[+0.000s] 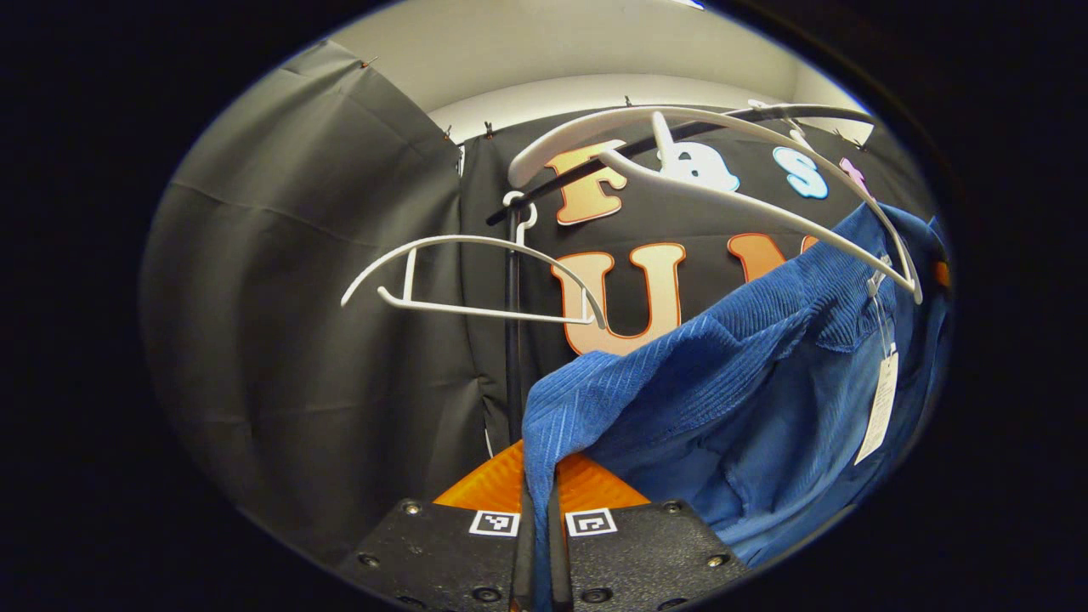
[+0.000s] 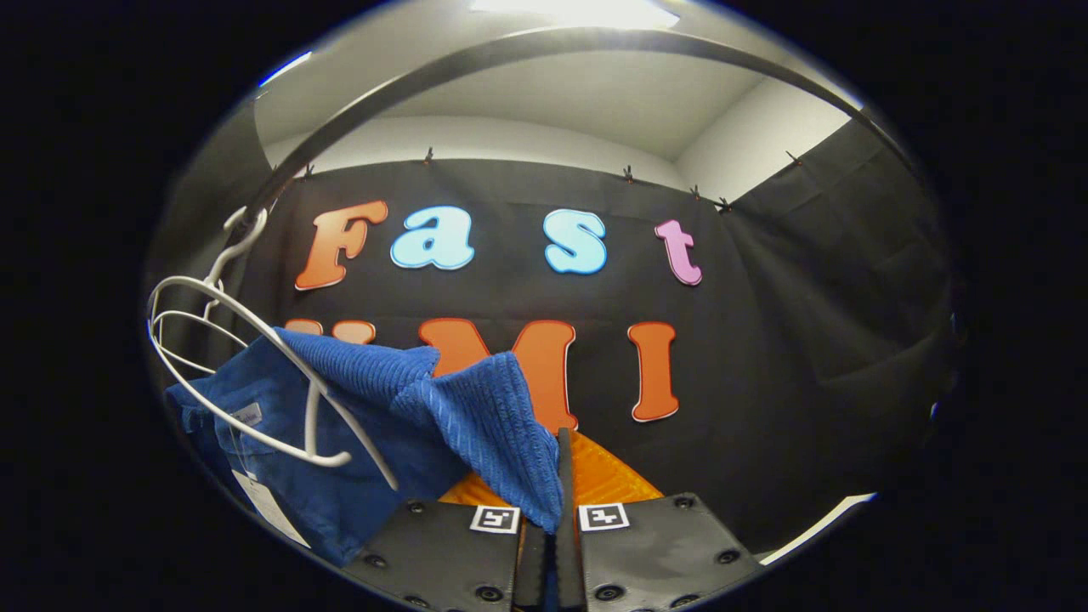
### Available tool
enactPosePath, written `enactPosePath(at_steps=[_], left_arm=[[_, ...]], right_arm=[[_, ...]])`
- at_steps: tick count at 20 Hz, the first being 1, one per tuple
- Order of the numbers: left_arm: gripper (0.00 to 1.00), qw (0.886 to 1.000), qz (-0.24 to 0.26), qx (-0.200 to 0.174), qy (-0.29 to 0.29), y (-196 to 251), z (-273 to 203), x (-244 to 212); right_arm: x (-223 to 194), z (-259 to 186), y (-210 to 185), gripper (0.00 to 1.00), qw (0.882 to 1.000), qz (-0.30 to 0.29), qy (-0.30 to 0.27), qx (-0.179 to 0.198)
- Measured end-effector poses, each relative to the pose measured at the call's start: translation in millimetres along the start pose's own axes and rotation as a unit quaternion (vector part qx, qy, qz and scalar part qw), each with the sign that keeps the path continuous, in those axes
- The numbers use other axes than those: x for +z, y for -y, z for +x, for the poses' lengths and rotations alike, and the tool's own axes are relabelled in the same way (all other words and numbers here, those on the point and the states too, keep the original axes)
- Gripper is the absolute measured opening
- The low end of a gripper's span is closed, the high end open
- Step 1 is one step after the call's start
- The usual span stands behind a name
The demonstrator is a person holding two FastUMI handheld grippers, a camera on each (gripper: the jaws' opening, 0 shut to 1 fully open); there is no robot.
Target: Grasp the clothes on the hanger with both hands and then place them into the laundry hamper below.
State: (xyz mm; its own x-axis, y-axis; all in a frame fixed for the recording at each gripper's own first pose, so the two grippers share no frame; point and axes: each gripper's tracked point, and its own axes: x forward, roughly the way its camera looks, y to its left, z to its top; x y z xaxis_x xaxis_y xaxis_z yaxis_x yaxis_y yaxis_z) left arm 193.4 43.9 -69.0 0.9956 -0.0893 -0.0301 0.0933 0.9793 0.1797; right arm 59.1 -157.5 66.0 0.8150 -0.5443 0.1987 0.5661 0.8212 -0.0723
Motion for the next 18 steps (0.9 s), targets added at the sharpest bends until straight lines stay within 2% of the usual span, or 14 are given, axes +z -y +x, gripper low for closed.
enactPosePath(at_steps=[1,2,3,6,9,14,16,18], left_arm=[[0.06,1.000,0.001,0.000,-0.001,-0.1,-3.9,-2.1],[0.05,1.000,0.002,0.002,-0.004,-0.8,-7.4,-4.7],[0.05,1.000,0.002,0.004,-0.007,-0.6,-10.7,-7.8],[0.07,1.000,-0.011,0.018,-0.020,-3.0,-24.3,-17.5],[0.07,0.999,-0.021,0.029,-0.024,-6.6,-41.2,-19.2],[0.07,0.999,-0.018,0.036,-0.026,-3.3,-70.7,-8.1],[0.07,0.999,-0.012,0.036,-0.029,3.9,-80.0,-5.7],[0.07,0.999,-0.011,0.033,-0.033,12.7,-86.7,-7.7]], right_arm=[[-5.0,1.2,1.5,0.12,1.000,-0.008,-0.006,-0.002],[-10.8,2.0,2.8,0.07,1.000,-0.017,-0.012,-0.002],[-17.2,1.2,4.2,0.12,1.000,-0.026,-0.016,-0.004],[-36.0,-2.1,13.1,0.12,0.998,-0.041,-0.037,-0.004],[-38.9,-5.7,24.1,0.12,0.999,-0.026,-0.042,0.005],[-34.3,-19.2,41.0,0.12,0.998,-0.015,-0.046,0.029],[-46.0,-25.1,43.9,0.08,0.997,-0.015,-0.061,0.039],[-62.6,-33.7,41.0,0.12,0.995,-0.011,-0.084,0.060]])
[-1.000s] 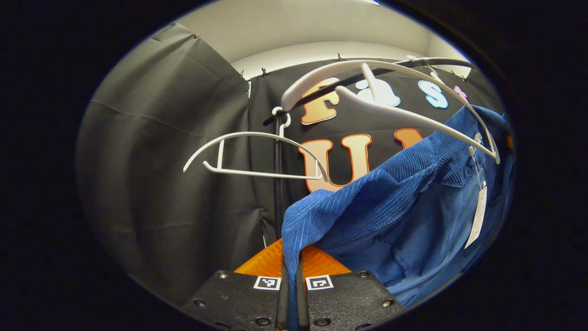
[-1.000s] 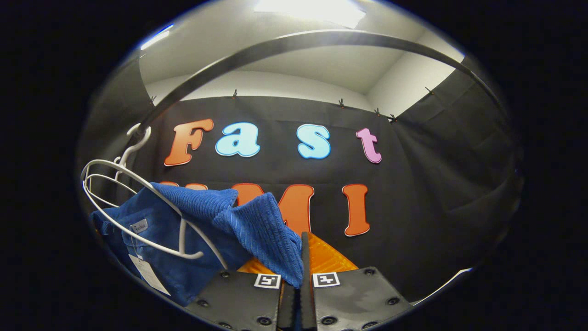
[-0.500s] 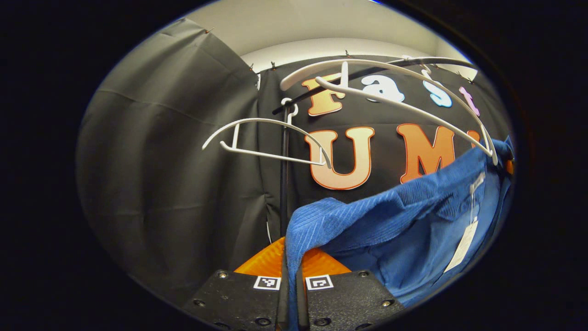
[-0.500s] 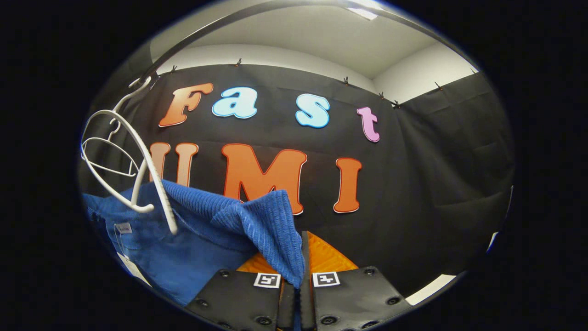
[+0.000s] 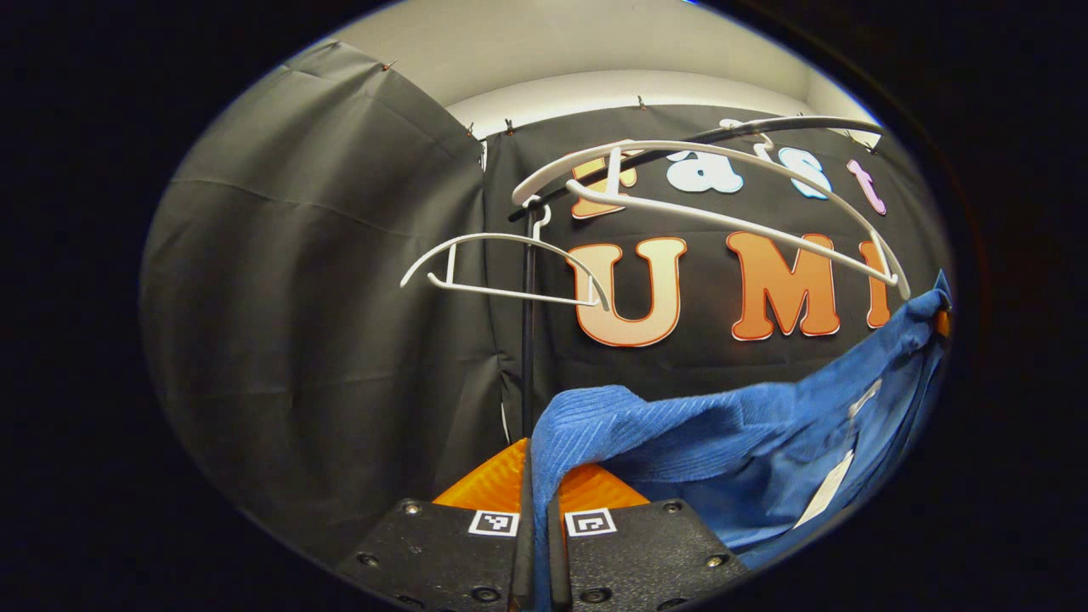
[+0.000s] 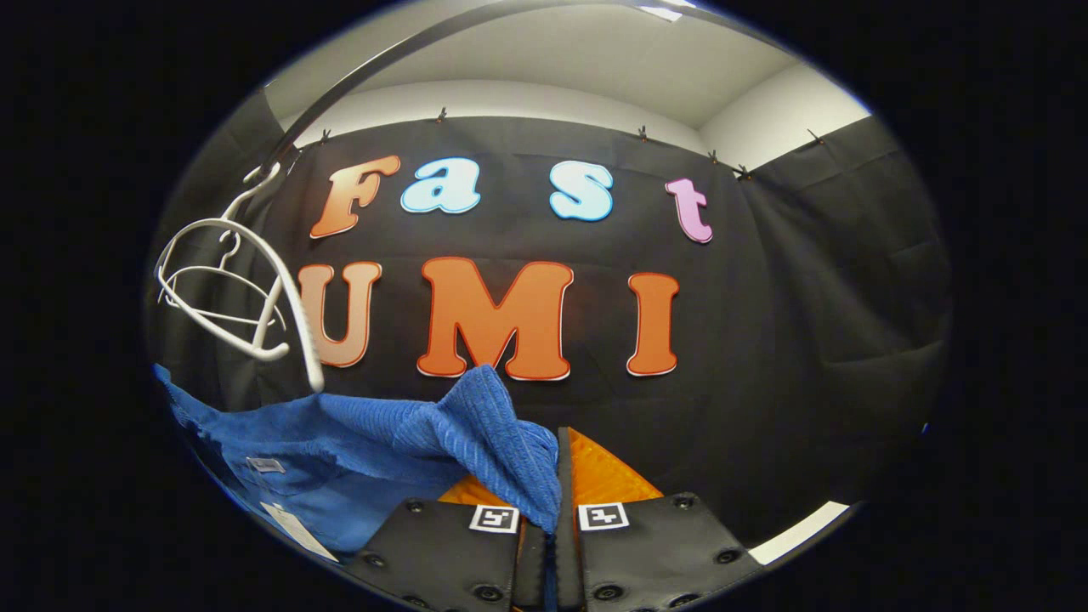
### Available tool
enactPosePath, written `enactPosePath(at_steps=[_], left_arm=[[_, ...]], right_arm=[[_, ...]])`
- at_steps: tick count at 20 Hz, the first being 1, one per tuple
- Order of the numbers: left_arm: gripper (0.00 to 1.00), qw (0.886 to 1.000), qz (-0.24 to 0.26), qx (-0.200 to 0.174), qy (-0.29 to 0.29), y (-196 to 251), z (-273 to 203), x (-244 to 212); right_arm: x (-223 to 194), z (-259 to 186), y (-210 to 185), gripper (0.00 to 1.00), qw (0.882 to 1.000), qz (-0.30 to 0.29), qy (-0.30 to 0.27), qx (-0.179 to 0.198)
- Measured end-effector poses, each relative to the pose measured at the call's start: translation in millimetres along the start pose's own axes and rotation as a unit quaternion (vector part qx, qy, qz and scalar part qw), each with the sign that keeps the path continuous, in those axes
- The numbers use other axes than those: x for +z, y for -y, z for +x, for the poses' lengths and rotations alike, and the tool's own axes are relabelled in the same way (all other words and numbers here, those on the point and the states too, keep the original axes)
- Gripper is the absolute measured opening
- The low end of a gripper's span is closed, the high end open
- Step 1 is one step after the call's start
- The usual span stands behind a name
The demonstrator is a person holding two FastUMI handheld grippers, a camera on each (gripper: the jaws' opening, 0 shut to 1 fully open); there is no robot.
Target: Grasp the clothes on the hanger with both hands and then place them into the laundry hamper below.
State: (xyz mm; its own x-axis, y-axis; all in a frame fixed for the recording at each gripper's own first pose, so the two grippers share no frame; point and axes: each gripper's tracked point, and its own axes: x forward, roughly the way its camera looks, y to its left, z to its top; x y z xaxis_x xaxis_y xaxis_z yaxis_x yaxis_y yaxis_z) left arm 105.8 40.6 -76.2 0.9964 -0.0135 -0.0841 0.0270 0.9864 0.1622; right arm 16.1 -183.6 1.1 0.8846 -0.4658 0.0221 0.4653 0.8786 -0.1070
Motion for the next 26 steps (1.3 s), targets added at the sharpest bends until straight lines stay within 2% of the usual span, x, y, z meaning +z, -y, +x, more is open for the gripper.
enactPosePath(at_steps=[4,7,12,16,18,20,24,26], left_arm=[[0.07,1.000,-0.007,-0.017,-0.011,20.0,-15.1,-5.8],[0.08,0.998,-0.025,-0.049,-0.012,53.4,-21.4,-4.9],[0.08,0.992,-0.062,-0.108,-0.014,115.9,-19.4,0.7],[0.07,0.978,-0.108,-0.165,-0.063,155.8,-24.2,-29.7],[0.07,0.967,-0.143,-0.181,-0.107,170.5,-23.1,-57.2],[0.09,0.958,-0.159,-0.181,-0.154,177.9,-24.6,-91.2],[0.07,0.941,-0.148,-0.187,-0.241,194.1,-47.0,-157.2],[0.07,0.930,-0.148,-0.191,-0.279,196.8,-57.8,-187.0]], right_arm=[[-27.6,-13.1,-19.8,0.12,0.999,-0.002,-0.029,0.043],[-28.6,-19.3,-57.5,0.12,0.994,0.003,-0.028,0.103],[-40.7,-33.2,-123.5,0.12,0.977,0.034,-0.050,0.203],[-79.5,-41.6,-161.7,0.12,0.959,0.060,-0.104,0.258],[-108.1,-42.0,-171.9,0.12,0.951,0.069,-0.139,0.266],[-144.0,-43.5,-175.1,0.12,0.947,0.063,-0.179,0.260],[-210.5,-56.5,-182.2,0.12,0.931,0.058,-0.263,0.248],[-245.1,-66.6,-182.4,0.12,0.919,0.051,-0.310,0.240]])
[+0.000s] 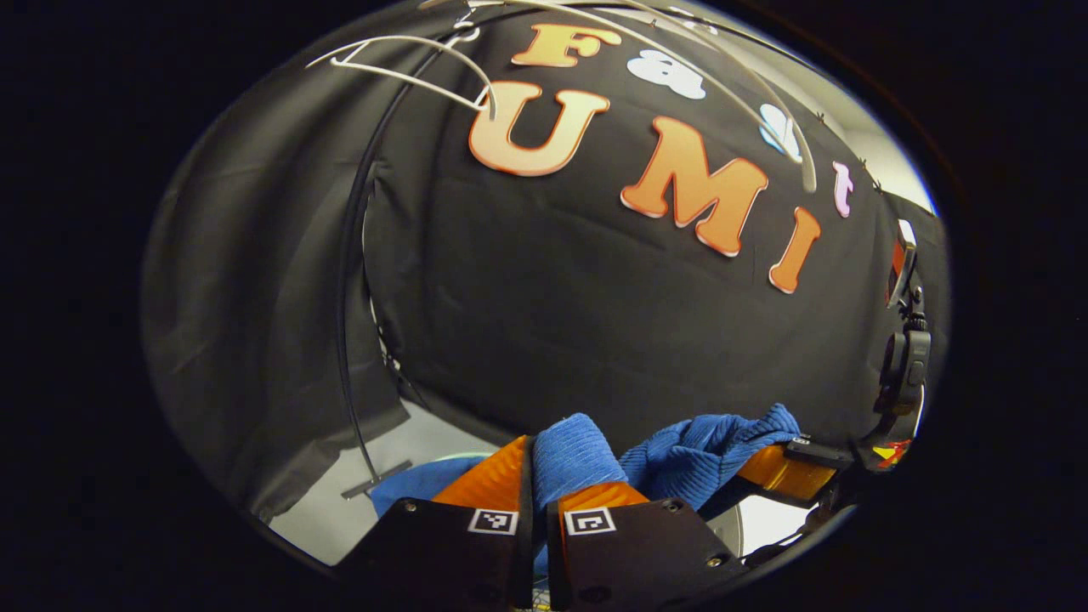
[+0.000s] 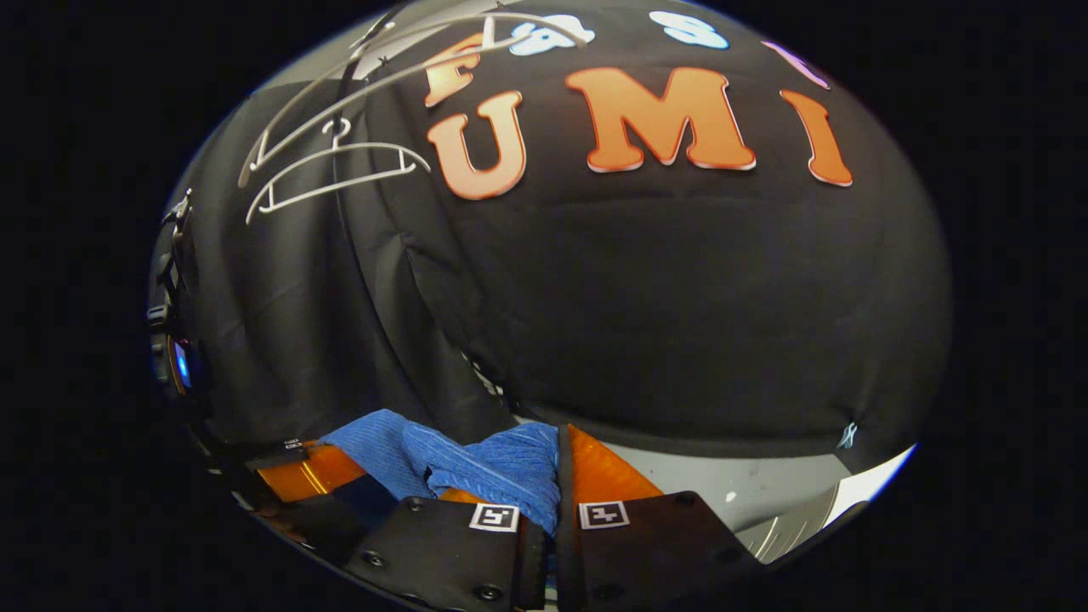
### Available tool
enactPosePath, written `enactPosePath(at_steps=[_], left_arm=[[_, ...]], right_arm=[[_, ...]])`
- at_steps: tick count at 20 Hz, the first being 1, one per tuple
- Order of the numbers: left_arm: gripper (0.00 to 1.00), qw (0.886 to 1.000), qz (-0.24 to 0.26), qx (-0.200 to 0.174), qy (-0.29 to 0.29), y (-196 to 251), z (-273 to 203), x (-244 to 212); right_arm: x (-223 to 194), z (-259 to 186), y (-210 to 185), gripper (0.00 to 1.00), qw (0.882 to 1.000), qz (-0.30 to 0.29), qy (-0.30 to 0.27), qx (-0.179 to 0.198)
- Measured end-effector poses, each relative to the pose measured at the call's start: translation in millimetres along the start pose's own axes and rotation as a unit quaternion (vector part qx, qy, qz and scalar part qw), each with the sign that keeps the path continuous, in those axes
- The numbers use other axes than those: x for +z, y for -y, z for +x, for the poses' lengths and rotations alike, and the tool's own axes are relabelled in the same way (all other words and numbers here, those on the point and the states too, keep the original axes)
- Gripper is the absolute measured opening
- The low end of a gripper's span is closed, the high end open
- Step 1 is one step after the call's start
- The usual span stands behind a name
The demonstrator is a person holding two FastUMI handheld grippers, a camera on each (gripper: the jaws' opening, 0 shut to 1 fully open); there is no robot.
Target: Grasp the clothes on the hanger with both hands and then place them into the laundry hamper below.
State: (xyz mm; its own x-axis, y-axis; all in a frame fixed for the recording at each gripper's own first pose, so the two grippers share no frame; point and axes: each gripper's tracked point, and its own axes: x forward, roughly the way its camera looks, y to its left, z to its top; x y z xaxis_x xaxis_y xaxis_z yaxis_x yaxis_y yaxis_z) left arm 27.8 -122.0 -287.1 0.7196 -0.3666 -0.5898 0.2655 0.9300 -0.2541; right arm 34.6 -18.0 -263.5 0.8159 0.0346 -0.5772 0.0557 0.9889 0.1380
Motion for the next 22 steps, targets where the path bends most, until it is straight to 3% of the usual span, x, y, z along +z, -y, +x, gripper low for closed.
enactPosePath(at_steps=[5,6,12,15,18,21,22], left_arm=[[0.08,0.996,-0.042,0.022,-0.079,-23.1,23.4,-55.6],[0.00,0.994,-0.053,0.028,-0.094,-27.9,25.2,-62.9],[0.31,0.987,-0.044,0.045,-0.151,-36.9,21.5,-88.4],[0.63,0.982,-0.048,0.051,-0.173,-37.0,14.1,-94.3],[0.94,0.981,-0.046,0.060,-0.177,-39.9,13.2,-93.1],[0.94,0.980,-0.037,0.063,-0.183,-44.2,8.9,-94.5],[0.94,0.981,-0.029,0.059,-0.180,-45.0,8.2,-93.2]], right_arm=[[-72.7,23.6,1.9,0.12,0.993,0.011,-0.114,-0.012],[-87.1,29.0,4.2,0.13,0.990,0.009,-0.140,-0.014],[-123.8,39.3,4.5,0.16,0.978,0.007,-0.205,-0.024],[-134.5,38.3,0.9,0.23,0.974,0.018,-0.224,-0.016],[-141.5,38.6,5.8,0.59,0.972,0.027,-0.231,-0.025],[-154.7,33.2,12.8,1.00,0.968,0.043,-0.240,-0.052],[-160.2,32.9,11.5,0.88,0.968,0.050,-0.240,-0.056]])
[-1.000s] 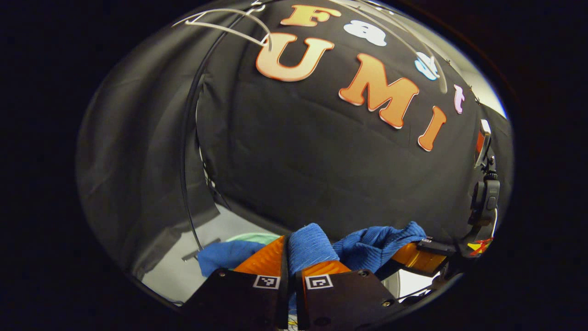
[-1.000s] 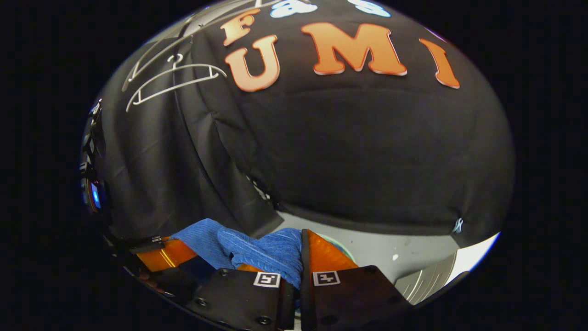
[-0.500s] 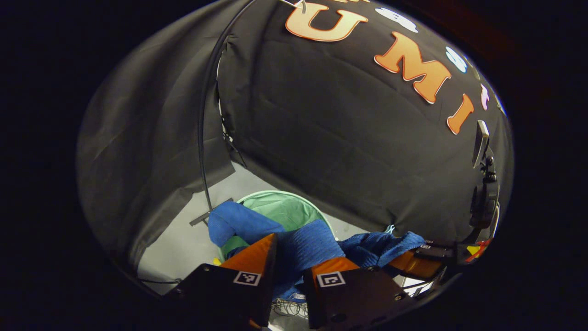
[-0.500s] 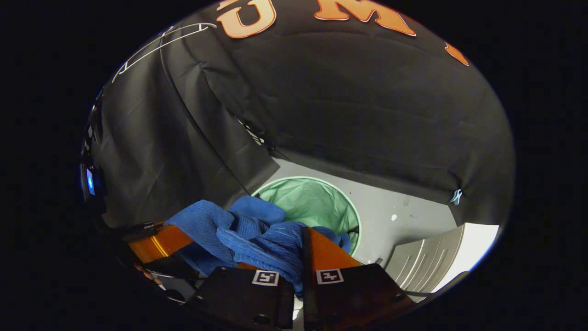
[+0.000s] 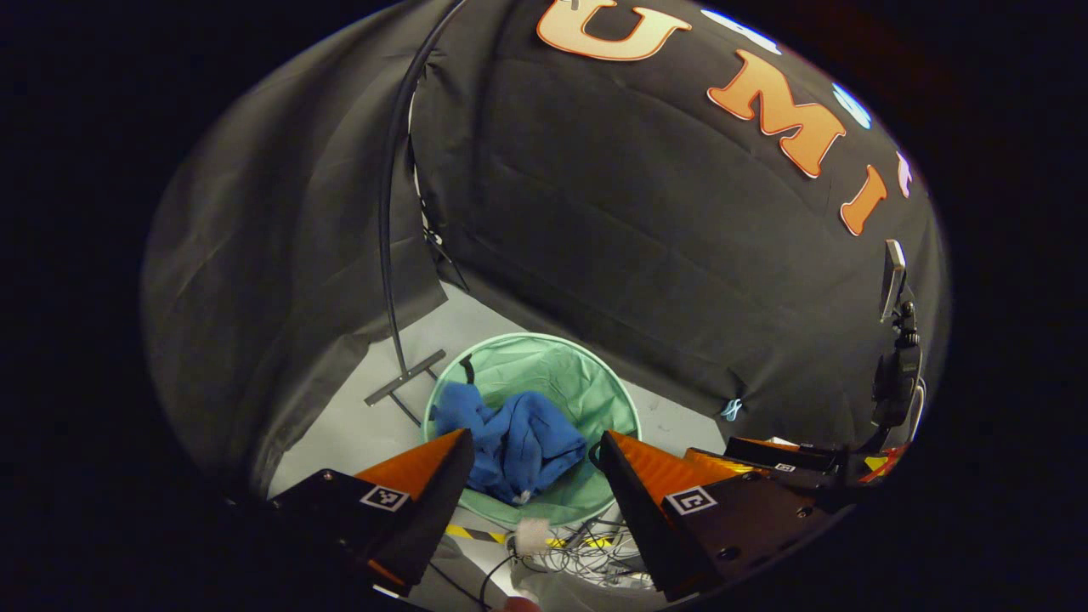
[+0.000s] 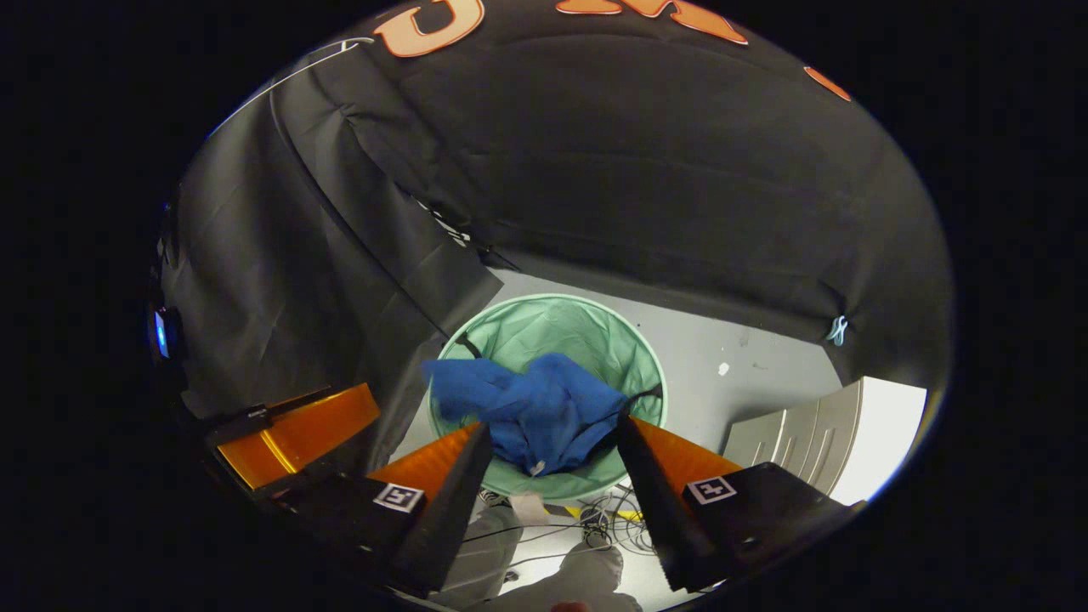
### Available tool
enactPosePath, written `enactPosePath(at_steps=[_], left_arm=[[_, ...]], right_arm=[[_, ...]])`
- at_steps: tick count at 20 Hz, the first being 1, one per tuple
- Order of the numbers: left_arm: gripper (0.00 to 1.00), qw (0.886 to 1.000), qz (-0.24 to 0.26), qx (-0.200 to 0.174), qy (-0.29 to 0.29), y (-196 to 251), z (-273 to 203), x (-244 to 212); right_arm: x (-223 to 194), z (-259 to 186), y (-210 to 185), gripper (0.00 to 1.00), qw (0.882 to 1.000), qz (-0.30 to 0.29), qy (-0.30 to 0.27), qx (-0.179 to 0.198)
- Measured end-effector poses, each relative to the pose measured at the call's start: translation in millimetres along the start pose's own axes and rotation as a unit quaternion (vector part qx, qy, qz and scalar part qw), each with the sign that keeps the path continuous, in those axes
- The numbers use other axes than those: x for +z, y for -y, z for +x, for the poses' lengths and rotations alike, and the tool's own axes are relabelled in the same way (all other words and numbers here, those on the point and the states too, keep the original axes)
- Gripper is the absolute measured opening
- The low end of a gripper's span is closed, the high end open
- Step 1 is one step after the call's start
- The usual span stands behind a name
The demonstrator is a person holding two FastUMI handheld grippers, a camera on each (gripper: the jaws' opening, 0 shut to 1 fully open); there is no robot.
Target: Grasp the clothes on the hanger with both hands and then place them into the laundry hamper below.
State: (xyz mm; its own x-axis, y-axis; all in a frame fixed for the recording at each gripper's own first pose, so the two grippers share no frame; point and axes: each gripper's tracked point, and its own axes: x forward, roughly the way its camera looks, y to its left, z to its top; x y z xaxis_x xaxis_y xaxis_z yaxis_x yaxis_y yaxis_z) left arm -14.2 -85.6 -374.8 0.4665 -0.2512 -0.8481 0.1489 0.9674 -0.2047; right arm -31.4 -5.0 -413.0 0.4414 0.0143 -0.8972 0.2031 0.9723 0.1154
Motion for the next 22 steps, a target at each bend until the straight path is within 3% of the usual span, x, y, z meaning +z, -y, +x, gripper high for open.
enactPosePath(at_steps=[1,2,3,8,9,10,11,13,14,15,17,18,22], left_arm=[[0.95,1.000,0.008,-0.002,0.004,-3.7,1.4,2.2],[0.94,1.000,0.015,-0.003,0.008,-5.9,3.4,5.5],[0.94,1.000,0.021,-0.010,0.011,-5.4,3.9,6.2],[0.94,0.997,0.036,-0.062,0.021,4.5,-5.0,15.3],[0.89,0.996,0.048,-0.069,0.030,5.1,-5.0,19.4],[0.89,0.995,0.059,-0.073,0.044,4.3,-6.0,27.4],[0.94,0.994,0.061,-0.073,0.057,4.2,-7.3,34.0],[0.89,0.993,0.050,-0.064,0.087,6.1,-12.3,46.8],[0.94,0.992,0.043,-0.059,0.102,8.0,-16.0,52.7],[0.94,0.991,0.037,-0.052,0.116,10.4,-22.3,60.0],[0.89,0.987,0.037,-0.051,0.151,17.0,-44.9,72.1],[0.94,0.982,0.040,-0.049,0.179,22.7,-61.6,84.3],[0.94,0.957,0.046,-0.004,0.285,35.3,-131.4,117.1]], right_arm=[[-1.6,0.4,-0.4,0.97,1.000,0.008,0.004,-0.003],[1.4,-1.1,-1.7,0.87,1.000,0.015,0.009,-0.006],[5.7,-3.8,-5.4,0.97,1.000,0.022,0.014,-0.011],[26.8,-31.7,-35.2,0.97,0.996,0.052,0.064,-0.032],[37.3,-39.6,-38.9,0.87,0.994,0.055,0.086,-0.035],[43.3,-45.9,-40.2,0.97,0.992,0.057,0.105,-0.036],[51.8,-52.4,-42.0,0.97,0.990,0.054,0.128,-0.036],[65.0,-67.9,-48.5,0.97,0.986,0.028,0.164,-0.024],[66.8,-75.2,-50.2,0.87,0.984,0.013,0.175,-0.017],[71.0,-89.7,-51.1,0.97,0.982,-0.002,0.188,-0.012],[80.5,-119.2,-53.4,0.97,0.975,-0.014,0.220,0.001],[85.4,-135.2,-54.5,0.97,0.971,-0.015,0.236,0.008],[103.1,-220.5,-39.3,0.96,0.949,-0.027,0.312,0.033]])
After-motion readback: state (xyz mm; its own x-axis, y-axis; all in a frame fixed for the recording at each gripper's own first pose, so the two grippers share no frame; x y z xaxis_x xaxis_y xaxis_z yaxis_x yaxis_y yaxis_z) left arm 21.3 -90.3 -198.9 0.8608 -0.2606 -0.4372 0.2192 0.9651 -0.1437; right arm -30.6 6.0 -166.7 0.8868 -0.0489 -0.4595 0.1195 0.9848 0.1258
